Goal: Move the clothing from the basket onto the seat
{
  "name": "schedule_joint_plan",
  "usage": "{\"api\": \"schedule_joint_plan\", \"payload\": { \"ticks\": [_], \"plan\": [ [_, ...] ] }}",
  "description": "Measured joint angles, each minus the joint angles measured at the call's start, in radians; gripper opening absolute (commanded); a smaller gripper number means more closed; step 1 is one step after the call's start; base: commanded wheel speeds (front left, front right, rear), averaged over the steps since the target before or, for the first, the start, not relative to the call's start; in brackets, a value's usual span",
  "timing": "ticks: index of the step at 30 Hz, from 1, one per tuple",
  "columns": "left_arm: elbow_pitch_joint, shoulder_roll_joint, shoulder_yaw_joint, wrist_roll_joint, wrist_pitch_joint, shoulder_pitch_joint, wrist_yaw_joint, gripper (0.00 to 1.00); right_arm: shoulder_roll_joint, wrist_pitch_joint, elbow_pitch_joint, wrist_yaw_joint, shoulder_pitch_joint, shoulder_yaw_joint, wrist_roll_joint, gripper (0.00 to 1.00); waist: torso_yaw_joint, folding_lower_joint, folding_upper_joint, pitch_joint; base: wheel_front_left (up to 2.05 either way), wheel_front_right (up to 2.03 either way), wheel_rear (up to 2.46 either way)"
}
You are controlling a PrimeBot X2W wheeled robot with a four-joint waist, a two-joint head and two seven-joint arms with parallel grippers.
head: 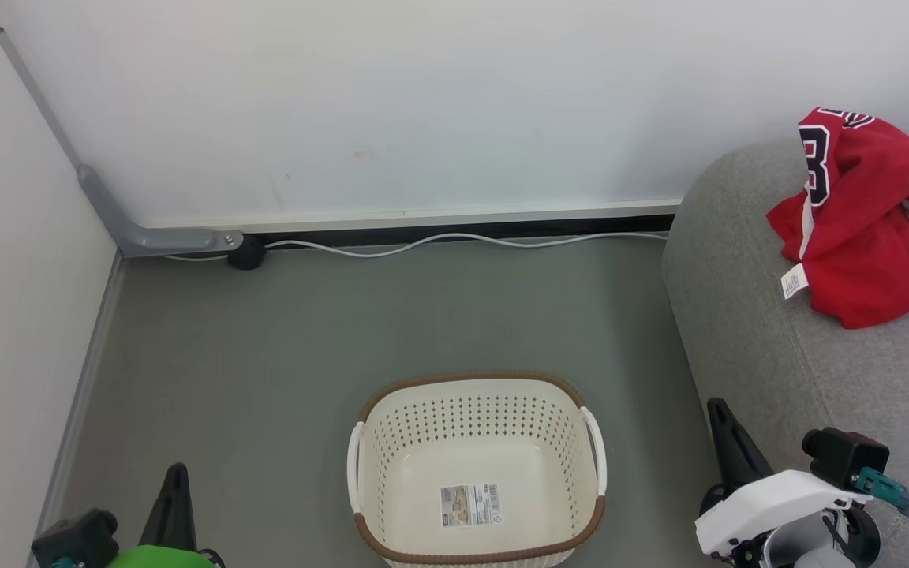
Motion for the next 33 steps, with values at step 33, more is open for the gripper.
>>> {"api": "schedule_joint_plan", "payload": {
  "ticks": [33],
  "plan": [
    [0.036,-0.035,0.093,-0.380,0.116,-0.060,-0.075,0.00,0.008,0.109,0.003,0.056,-0.046,-0.132,0.424,0.00,-0.007,0.0000,0.0000,0.017,0.00,0.00,0.00]
  ]
}}
